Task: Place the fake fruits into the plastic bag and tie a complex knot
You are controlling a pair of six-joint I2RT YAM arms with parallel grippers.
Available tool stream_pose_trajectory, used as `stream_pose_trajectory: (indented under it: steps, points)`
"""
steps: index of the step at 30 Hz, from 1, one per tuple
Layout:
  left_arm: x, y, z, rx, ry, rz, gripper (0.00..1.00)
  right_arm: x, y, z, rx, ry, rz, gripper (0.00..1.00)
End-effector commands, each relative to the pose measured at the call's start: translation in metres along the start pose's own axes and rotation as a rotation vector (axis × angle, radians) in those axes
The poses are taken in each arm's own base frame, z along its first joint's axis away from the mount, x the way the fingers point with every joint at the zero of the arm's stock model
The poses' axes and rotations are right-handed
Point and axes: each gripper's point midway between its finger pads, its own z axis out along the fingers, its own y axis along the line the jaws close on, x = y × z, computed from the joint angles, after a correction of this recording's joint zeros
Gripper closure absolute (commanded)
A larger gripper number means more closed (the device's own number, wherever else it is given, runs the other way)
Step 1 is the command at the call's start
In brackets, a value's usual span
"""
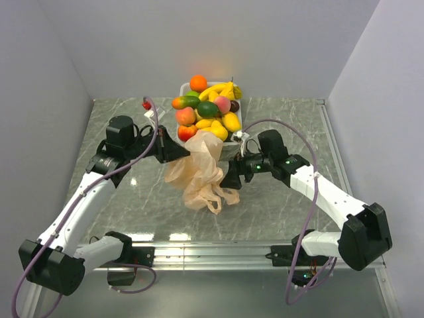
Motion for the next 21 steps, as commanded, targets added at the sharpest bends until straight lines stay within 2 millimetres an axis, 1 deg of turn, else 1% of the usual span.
stream_pose_trajectory:
  steps: [1,2,3,4,5,6,7,8,9,10,11,12,13,15,17,18,19,20,21]
  points:
    - [-0.016,-0.012,-0.007,0.036,-0.066,0.001,1.0,-0.004,0.003,0.002,-0.018,-0.001,-0.052,0.19]
    - [-0.017,-0.009,-0.009,0.018,-0.076,-0.001,1.0,-0.003,0.005,0.001,-0.025,0.01,-0.043,0.37]
    - [-0.017,-0.006,-0.012,0.004,-0.083,-0.005,1.0,-0.002,0.007,-0.003,-0.029,0.022,-0.077,0.44]
    - [-0.017,0.002,-0.017,-0.024,-0.1,-0.011,1.0,-0.002,0.007,-0.006,-0.029,0.021,-0.082,0.53]
    - [-0.019,0.008,-0.02,-0.054,-0.115,-0.014,1.0,-0.002,0.011,-0.01,-0.049,0.021,-0.088,0.75]
    - [-0.018,0.015,-0.024,-0.086,-0.122,-0.026,1.0,0.003,0.011,-0.015,-0.049,0.033,-0.089,0.9]
    - [-0.019,0.028,-0.031,-0.132,-0.139,-0.034,1.0,0.004,0.009,-0.019,-0.037,0.036,-0.086,1.0]
    - [-0.019,0.033,-0.037,-0.163,-0.153,-0.036,1.0,0.005,0.002,-0.025,-0.016,0.032,-0.074,1.0]
    - [-0.015,0.042,-0.042,-0.202,-0.153,-0.058,1.0,0.009,0.0,-0.031,-0.007,0.036,-0.077,1.0]
    - [-0.012,0.054,-0.052,-0.244,-0.166,-0.067,1.0,0.011,-0.005,-0.036,0.013,0.03,-0.07,1.0]
    - [-0.009,0.059,-0.056,-0.268,-0.166,-0.073,1.0,0.012,-0.018,-0.045,0.055,0.011,-0.049,1.0]
    - [-0.006,0.065,-0.06,-0.294,-0.168,-0.078,1.0,0.014,-0.023,-0.051,0.077,0.009,-0.041,1.0]
    - [0.002,0.073,-0.065,-0.314,-0.162,-0.094,1.0,0.013,-0.031,-0.058,0.118,-0.004,-0.059,1.0]
    - [0.008,0.072,-0.068,-0.306,-0.159,-0.092,1.0,0.016,-0.04,-0.07,0.158,-0.003,-0.061,1.0]
    - [0.017,0.083,-0.072,-0.356,-0.146,-0.121,1.0,0.016,-0.045,-0.078,0.185,0.0,-0.061,1.0]
    - [0.018,0.088,-0.074,-0.389,-0.141,-0.121,1.0,0.018,-0.051,-0.086,0.217,0.002,-0.06,1.0]
    - [0.019,0.106,-0.083,-0.474,-0.148,-0.13,1.0,0.019,-0.058,-0.092,0.255,0.003,-0.055,1.0]
    - [0.028,0.115,-0.089,-0.53,-0.125,-0.16,1.0,0.021,-0.065,-0.097,0.285,0.0,-0.048,1.0]
    - [0.028,0.123,-0.095,-0.575,-0.117,-0.161,1.0,0.024,-0.075,-0.103,0.315,0.004,-0.049,1.0]
